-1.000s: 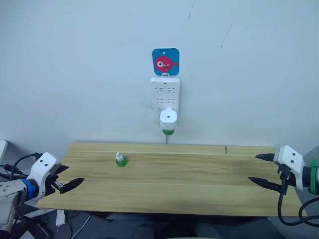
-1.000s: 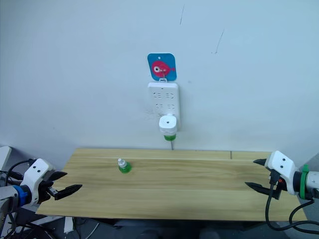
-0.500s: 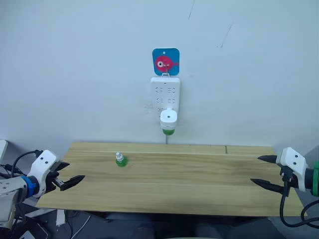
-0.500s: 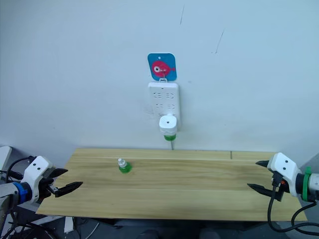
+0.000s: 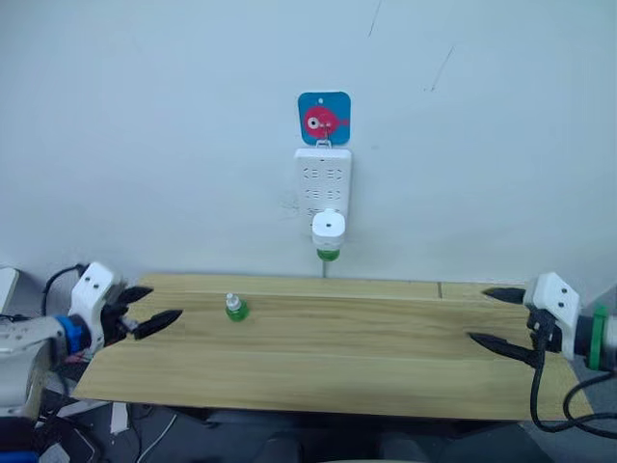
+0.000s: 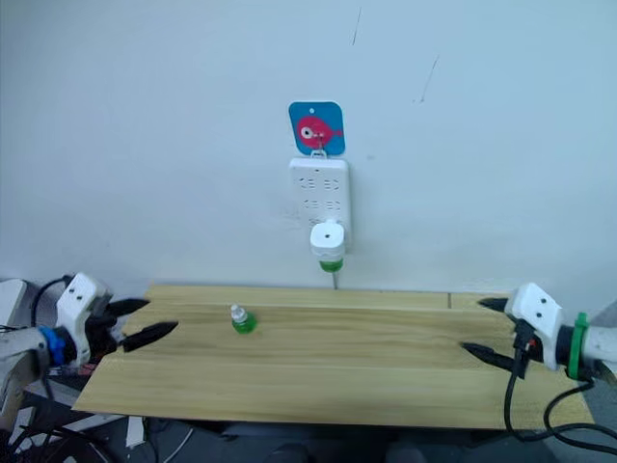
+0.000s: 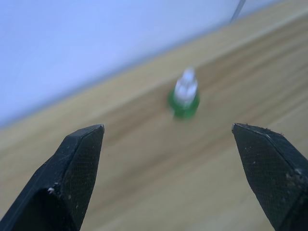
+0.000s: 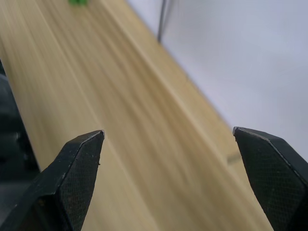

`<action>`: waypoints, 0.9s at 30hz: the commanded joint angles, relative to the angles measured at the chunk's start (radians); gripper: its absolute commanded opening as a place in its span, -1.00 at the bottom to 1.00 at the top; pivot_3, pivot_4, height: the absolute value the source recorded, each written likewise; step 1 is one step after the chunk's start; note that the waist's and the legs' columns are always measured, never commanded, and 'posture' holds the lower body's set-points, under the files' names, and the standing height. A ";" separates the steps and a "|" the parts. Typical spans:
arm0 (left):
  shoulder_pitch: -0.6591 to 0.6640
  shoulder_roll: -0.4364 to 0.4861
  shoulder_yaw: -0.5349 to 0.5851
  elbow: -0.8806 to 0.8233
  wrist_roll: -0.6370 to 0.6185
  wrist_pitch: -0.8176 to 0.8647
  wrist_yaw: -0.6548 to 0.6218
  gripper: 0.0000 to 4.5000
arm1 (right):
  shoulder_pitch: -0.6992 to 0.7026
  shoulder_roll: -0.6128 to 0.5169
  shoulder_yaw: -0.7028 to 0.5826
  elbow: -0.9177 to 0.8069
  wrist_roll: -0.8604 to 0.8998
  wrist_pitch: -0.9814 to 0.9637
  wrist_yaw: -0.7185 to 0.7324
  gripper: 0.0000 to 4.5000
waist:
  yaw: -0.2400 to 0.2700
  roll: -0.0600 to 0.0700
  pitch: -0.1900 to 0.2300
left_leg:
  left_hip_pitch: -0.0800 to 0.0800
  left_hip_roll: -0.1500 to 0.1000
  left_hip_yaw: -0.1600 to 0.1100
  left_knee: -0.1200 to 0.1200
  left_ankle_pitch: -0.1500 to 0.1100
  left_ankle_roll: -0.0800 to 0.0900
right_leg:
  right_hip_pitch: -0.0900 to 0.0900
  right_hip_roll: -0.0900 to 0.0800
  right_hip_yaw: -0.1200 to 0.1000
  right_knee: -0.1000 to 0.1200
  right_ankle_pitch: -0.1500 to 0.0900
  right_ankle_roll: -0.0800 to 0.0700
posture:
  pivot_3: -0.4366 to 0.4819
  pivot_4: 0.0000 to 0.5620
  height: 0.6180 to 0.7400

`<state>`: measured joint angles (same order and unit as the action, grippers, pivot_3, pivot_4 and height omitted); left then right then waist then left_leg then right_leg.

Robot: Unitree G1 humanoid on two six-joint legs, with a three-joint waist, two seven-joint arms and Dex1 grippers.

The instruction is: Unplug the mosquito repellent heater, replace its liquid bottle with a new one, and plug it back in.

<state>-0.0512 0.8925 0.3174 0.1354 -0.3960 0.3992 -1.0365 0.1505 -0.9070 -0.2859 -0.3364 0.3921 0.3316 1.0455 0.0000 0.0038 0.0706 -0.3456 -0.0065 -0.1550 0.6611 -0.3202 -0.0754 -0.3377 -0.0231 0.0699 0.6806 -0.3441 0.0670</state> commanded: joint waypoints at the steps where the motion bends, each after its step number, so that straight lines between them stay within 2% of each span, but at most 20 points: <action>1: -0.100 -0.018 -0.037 -0.097 -0.055 0.072 0.002 1.00 | -0.046 0.018 -0.026 -0.139 0.090 0.093 -0.064 1.00 | -0.001 -0.001 0.005 | 0.000 0.000 0.000 0.000 0.000 0.000 | 0.000 0.000 0.000 0.000 0.000 0.000 | -0.05 -0.75 1.00; 9: -0.316 -0.058 -0.135 -0.105 -0.082 0.144 -0.010 1.00 | -0.040 0.078 -0.114 -0.363 0.286 0.304 -0.232 1.00 | -0.026 -0.002 0.028 | -0.002 0.000 0.000 0.000 0.000 0.000 | -0.001 0.000 0.000 0.000 0.000 0.000 | -0.22 -0.63 1.00; 14: -0.384 -0.082 -0.170 -0.087 -0.094 0.167 -0.035 1.00 | 0.014 0.087 -0.159 -0.445 0.347 0.356 -0.280 1.00 | -0.049 -0.002 0.049 | -0.002 0.000 0.000 0.000 0.000 0.000 | -0.001 0.000 0.000 0.000 0.000 0.000 | -0.32 -0.54 1.00; 17: -0.410 -0.093 -0.189 -0.052 -0.075 0.151 -0.044 0.76 | 0.032 0.085 -0.172 -0.462 0.357 0.358 -0.293 1.00 | -0.062 -0.003 0.063 | -0.002 0.000 0.000 0.000 0.000 0.000 | -0.002 0.000 0.000 0.000 0.000 0.000 | -0.35 -0.50 1.00; 22: -0.457 -0.108 -0.230 0.017 -0.047 0.122 -0.070 0.10 | 0.048 0.097 -0.178 -0.506 0.385 0.368 -0.334 1.00 | -0.085 -0.005 0.082 | -0.003 0.000 0.000 0.001 0.000 0.000 | -0.002 0.000 0.000 0.000 0.000 0.000 | -0.42 -0.42 1.00; 27: -0.529 -0.145 -0.251 0.121 0.004 0.044 -0.053 0.10 | 0.064 0.108 -0.176 -0.559 0.422 0.383 -0.387 1.00 | -0.091 -0.007 0.097 | -0.007 0.000 0.000 0.001 0.000 0.000 | -0.007 0.000 0.000 0.001 0.000 0.000 | -0.46 -0.36 1.00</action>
<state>-0.5426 0.7506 0.0611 0.2321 -0.4094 0.4850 -1.0987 0.2172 -0.8026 -0.4417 -0.8505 0.7820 0.7151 0.6786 -0.0915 -0.0028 0.1680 -0.3538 -0.0061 -0.1550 0.6626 -0.3201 -0.0754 -0.3450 -0.0227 0.0693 0.6813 -0.3440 0.0669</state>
